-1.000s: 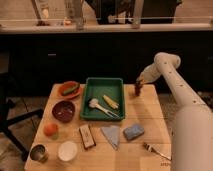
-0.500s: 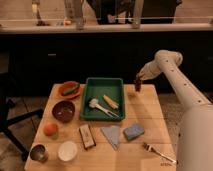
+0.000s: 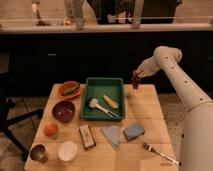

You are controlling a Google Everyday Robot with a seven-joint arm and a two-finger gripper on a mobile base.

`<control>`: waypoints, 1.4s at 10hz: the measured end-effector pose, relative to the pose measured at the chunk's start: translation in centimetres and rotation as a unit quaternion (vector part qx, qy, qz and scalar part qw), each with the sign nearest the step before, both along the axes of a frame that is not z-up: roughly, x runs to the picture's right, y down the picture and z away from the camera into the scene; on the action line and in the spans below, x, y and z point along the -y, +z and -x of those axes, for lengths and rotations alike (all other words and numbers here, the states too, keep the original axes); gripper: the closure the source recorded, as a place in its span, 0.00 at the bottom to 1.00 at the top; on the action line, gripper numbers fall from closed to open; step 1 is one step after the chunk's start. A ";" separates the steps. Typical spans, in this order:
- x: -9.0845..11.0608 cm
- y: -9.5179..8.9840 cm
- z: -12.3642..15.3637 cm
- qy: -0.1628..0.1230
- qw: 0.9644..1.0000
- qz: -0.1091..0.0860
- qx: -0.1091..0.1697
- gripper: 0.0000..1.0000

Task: Place grapes in purple bowl

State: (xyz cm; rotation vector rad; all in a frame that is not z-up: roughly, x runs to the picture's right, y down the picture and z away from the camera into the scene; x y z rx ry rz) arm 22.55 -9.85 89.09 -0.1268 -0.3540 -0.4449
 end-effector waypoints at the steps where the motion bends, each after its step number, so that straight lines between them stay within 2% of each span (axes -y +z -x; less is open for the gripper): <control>1: 0.1 -0.3 0.6 -0.011 1.000 -0.002 0.007 1.00; 3: 0.5 -1.5 2.5 -0.046 0.998 -0.007 0.032 1.00; 5: 0.5 -2.2 3.5 -0.068 0.997 -0.009 0.048 1.00; 8: 0.2 -3.7 7.0 -0.122 0.989 -0.010 0.085 1.00; 12: -1.1 -4.9 11.2 -0.190 0.974 -0.001 0.126 1.00; 13: -1.6 -5.3 12.4 -0.212 0.968 0.003 0.138 1.00; 14: -2.0 -5.4 13.2 -0.224 0.964 0.006 0.146 1.00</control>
